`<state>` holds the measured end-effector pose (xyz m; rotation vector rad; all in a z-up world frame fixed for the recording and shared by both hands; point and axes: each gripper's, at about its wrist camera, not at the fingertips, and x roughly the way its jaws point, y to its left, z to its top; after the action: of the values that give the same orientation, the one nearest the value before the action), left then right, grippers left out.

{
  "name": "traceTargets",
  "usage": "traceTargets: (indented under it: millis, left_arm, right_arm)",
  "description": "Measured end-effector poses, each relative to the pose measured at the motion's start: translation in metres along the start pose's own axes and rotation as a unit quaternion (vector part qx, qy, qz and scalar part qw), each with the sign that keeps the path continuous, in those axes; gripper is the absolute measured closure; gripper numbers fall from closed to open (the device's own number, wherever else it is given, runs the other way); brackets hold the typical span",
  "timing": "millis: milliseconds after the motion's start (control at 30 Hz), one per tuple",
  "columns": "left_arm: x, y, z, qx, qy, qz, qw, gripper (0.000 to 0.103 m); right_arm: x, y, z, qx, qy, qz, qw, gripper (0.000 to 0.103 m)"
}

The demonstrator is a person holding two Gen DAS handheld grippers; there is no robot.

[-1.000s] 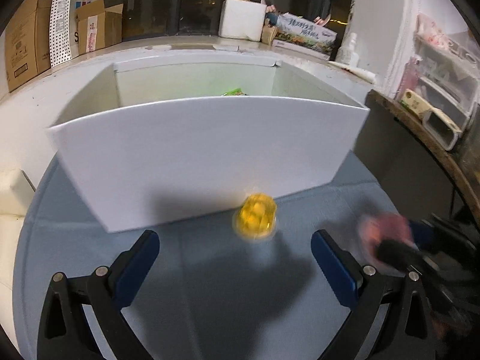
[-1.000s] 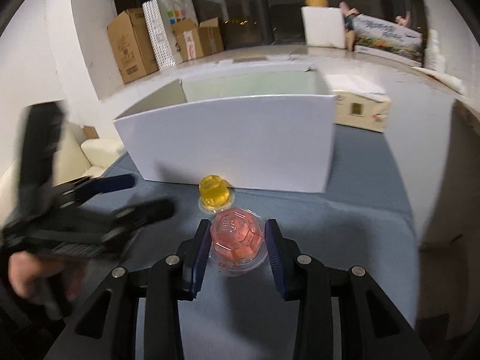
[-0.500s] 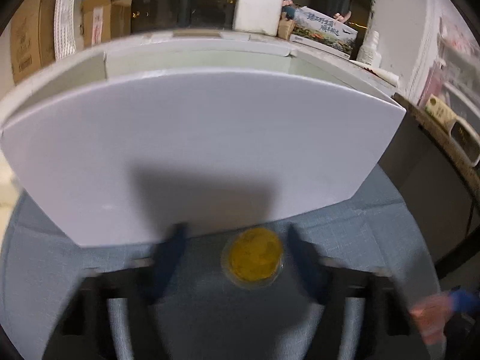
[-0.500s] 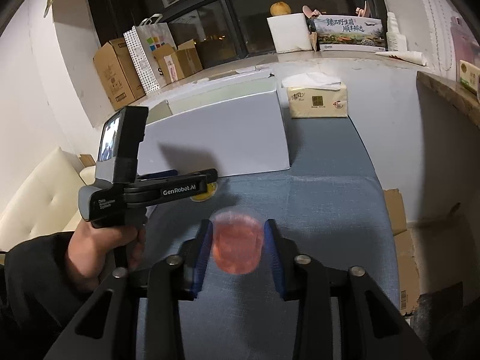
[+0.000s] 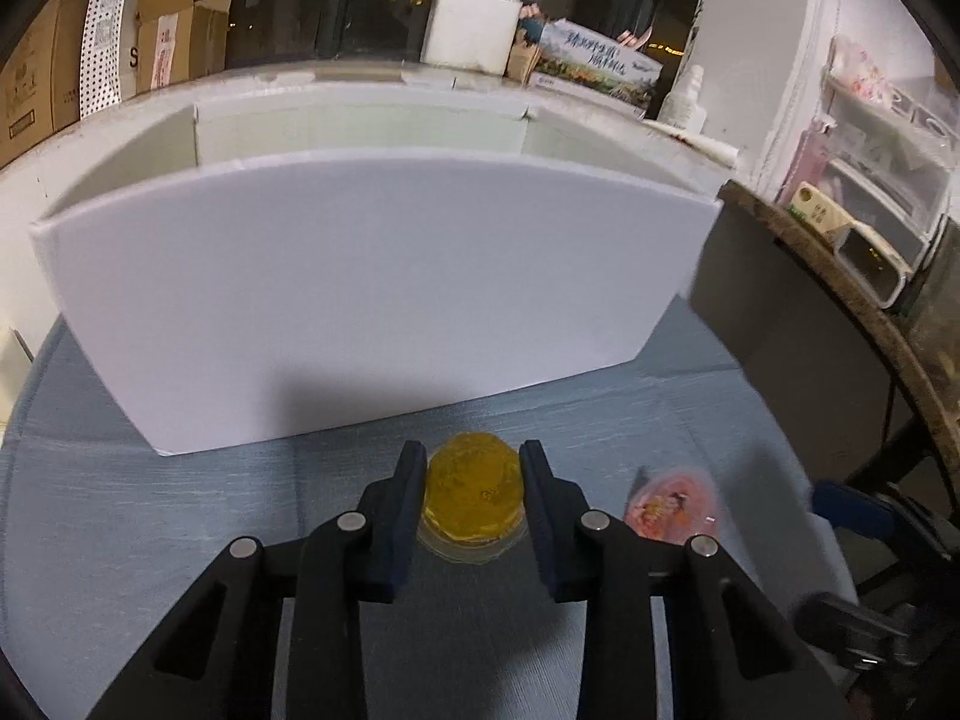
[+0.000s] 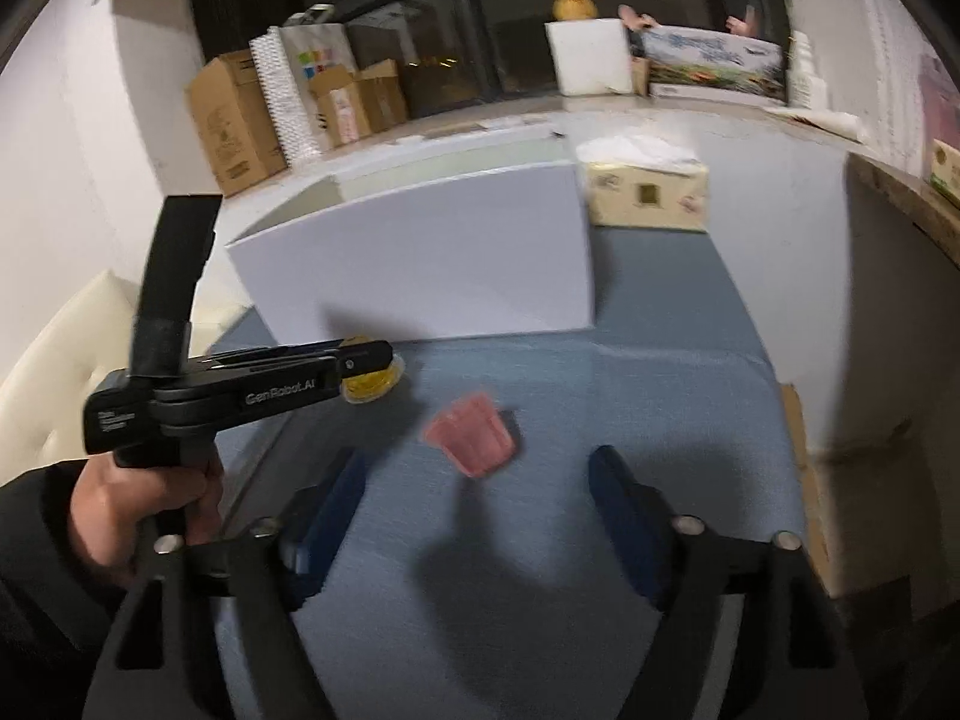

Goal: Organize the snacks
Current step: 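Grasp the pink jelly cup with the right tool while the left tool grasps the yellow jelly cup, then carry both jelly cups over the white box and open both tools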

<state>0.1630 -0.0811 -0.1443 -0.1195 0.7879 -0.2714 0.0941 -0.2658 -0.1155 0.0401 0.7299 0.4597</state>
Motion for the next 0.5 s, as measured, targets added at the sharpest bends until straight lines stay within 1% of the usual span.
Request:
traceTargets:
  millis: [67, 167, 267, 333, 400, 433, 500]
  left_arm:
    - [-0.012, 0.001, 0.001, 0.001, -0.012, -0.005, 0.9999, 0.067]
    - [-0.034, 0.005, 0.003, 0.0, -0.031, -0.01, 0.9995, 0.067]
    - [-0.055, 0.008, 0.012, -0.001, -0.055, -0.012, 0.9984, 0.068]
    - [-0.071, 0.012, 0.016, 0.003, -0.07, -0.008, 0.9975, 0.068]
    - [-0.085, 0.018, 0.017, -0.003, -0.082, -0.011, 0.9966, 0.068]
    - [-0.092, 0.022, 0.016, -0.005, -0.086, -0.012, 0.9962, 0.068]
    - [-0.103, 0.029, 0.011, -0.005, -0.093, -0.008, 0.9956, 0.068]
  right_arm:
    - [0.013, 0.002, 0.004, -0.006, 0.011, -0.002, 1.0, 0.021]
    - [0.034, 0.001, 0.011, 0.0, 0.028, 0.009, 1.0, 0.021]
    - [0.05, 0.003, 0.016, -0.005, 0.043, 0.007, 0.999, 0.022]
    - [0.057, 0.004, 0.018, -0.002, 0.049, 0.014, 0.999, 0.028]
    - [0.065, 0.003, 0.018, 0.002, 0.062, 0.01, 0.998, 0.057]
    - [0.067, 0.001, 0.017, 0.011, 0.057, 0.015, 0.998, 0.058]
    - [0.067, 0.002, 0.014, 0.006, 0.057, 0.012, 0.998, 0.058]
